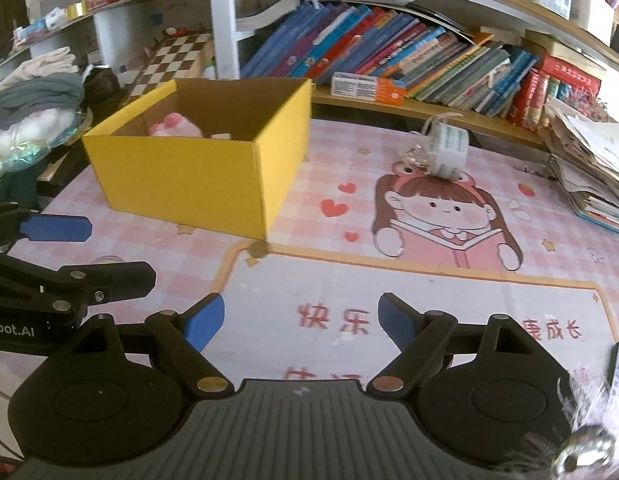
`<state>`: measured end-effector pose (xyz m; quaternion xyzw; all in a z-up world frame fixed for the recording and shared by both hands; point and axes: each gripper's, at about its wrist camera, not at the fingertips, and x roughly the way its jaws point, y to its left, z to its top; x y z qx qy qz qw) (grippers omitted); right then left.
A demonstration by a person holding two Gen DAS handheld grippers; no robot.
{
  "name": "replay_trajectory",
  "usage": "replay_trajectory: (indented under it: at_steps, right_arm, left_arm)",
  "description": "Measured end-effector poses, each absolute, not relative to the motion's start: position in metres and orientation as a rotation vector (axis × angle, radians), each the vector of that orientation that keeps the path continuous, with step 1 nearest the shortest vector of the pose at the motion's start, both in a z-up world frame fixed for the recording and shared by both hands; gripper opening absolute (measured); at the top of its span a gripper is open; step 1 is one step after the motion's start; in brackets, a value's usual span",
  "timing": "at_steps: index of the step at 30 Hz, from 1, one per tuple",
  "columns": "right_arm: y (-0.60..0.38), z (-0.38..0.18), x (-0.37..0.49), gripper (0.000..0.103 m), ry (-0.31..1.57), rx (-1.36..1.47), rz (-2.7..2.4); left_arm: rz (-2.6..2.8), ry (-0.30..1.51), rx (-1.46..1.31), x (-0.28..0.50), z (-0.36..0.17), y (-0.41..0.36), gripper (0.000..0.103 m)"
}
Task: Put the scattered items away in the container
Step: 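Withdraw both open tools from the yellow box back over the desk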
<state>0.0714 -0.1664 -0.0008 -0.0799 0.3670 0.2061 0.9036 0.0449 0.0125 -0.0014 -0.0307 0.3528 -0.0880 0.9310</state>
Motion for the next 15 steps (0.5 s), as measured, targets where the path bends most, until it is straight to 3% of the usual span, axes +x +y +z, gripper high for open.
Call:
replay_trajectory:
  at_steps: [15]
  right_arm:
    - [-0.231,-0.007,0.102,0.086,0.790,-0.143,0.364]
  left_arm:
    - [-0.227,0.759,-0.038,0.076,-0.008,-0.050,0.090]
